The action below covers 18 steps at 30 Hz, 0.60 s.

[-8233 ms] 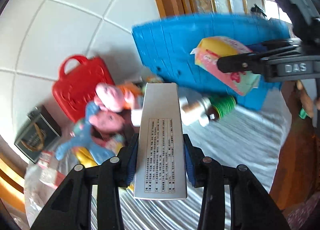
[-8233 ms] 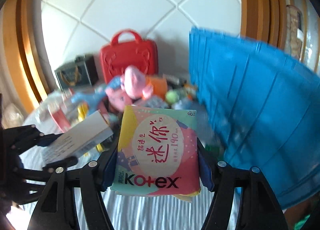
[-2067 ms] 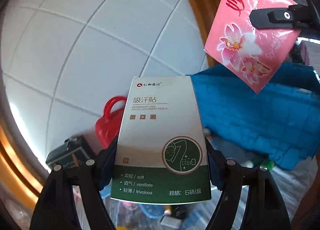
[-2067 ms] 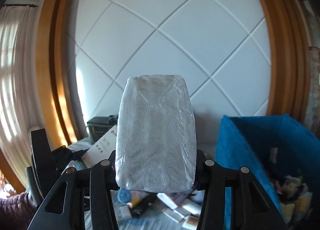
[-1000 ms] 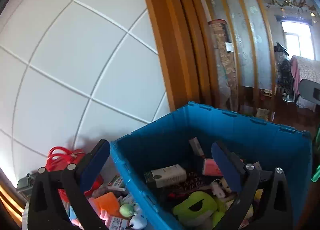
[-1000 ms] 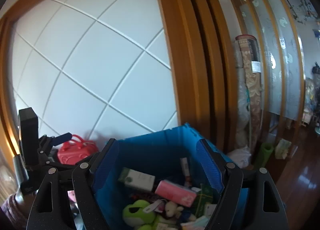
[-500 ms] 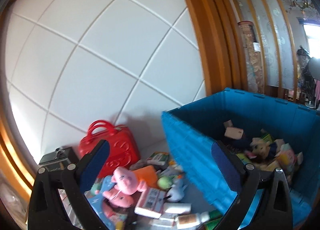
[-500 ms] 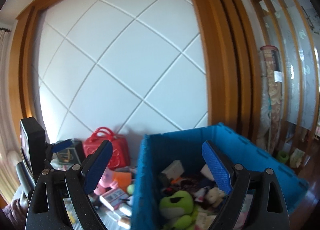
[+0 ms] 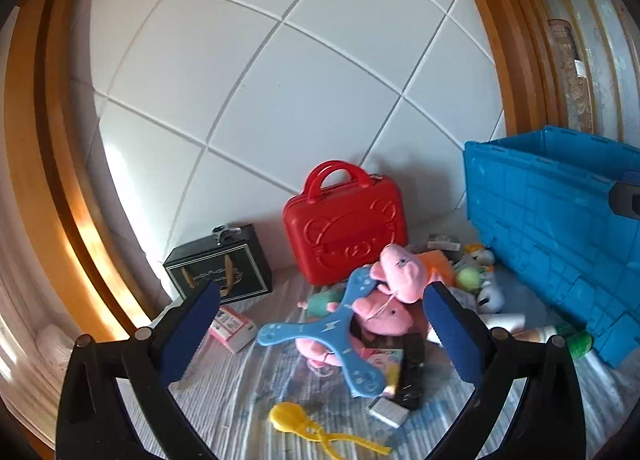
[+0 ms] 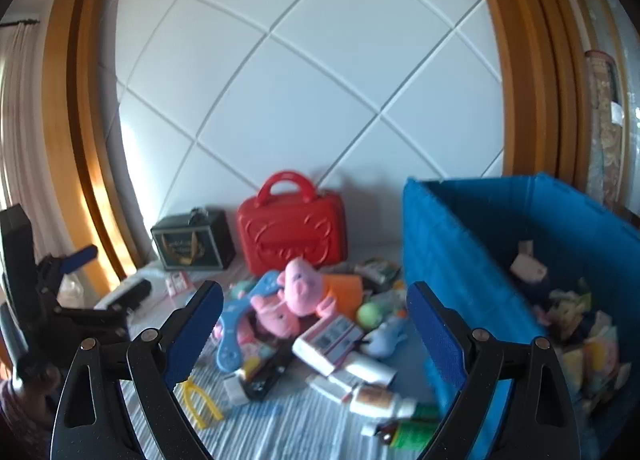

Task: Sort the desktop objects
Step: 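Bring both open tools back from the crate to the table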

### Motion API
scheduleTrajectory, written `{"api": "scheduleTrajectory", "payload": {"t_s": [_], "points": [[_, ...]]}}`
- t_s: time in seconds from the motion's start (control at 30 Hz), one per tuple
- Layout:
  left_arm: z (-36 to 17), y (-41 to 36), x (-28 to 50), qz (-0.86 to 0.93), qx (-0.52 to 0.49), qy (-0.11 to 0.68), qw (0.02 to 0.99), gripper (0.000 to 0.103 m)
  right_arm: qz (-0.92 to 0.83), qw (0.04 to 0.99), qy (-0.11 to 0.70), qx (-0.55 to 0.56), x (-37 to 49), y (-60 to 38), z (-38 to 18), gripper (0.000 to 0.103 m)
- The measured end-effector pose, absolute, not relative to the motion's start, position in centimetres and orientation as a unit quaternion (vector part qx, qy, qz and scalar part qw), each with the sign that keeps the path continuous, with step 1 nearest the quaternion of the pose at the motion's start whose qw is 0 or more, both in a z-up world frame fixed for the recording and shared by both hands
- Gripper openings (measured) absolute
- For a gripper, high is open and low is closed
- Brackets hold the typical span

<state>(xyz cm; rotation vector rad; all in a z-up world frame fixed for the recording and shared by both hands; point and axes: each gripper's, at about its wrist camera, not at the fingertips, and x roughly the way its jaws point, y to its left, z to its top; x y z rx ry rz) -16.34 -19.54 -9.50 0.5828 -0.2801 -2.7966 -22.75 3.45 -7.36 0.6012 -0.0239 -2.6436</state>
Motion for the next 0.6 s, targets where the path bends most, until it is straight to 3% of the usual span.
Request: {"api": "scheduleTrajectory", "payload": {"t_s": [0.3,0.37,0.43,0.5,0.6], "points": [[-15.8,-25.0,-16.4,-0.955,0.237,-0.064,0.166,0.103,-0.928,0.235,0.058,0.284,-25.7,-1.5,-14.6,0.092],[-17.4,-24.7,-17.2,-0.952,0.251,-0.066,0.161,0.103,-0.916,0.244,0.06,0.313,-26.9,-2.1,-16.7,0.087],[-18.9,-24.4,-18.2,-0.95,0.264,-0.059,0.154,0.103,-0.899,0.257,0.065,0.349,-28.3,-3.2,-19.1,0.074],[-20.0,-24.3,-19.1,-0.947,0.279,-0.05,0.15,0.103,-0.883,0.266,0.08,0.379,-30.2,-4.7,-21.7,0.069],[-21.5,-24.0,-20.0,-0.944,0.288,-0.053,0.151,0.103,-0.861,0.276,0.074,0.422,-33.0,-6.7,-25.2,0.068]]}}
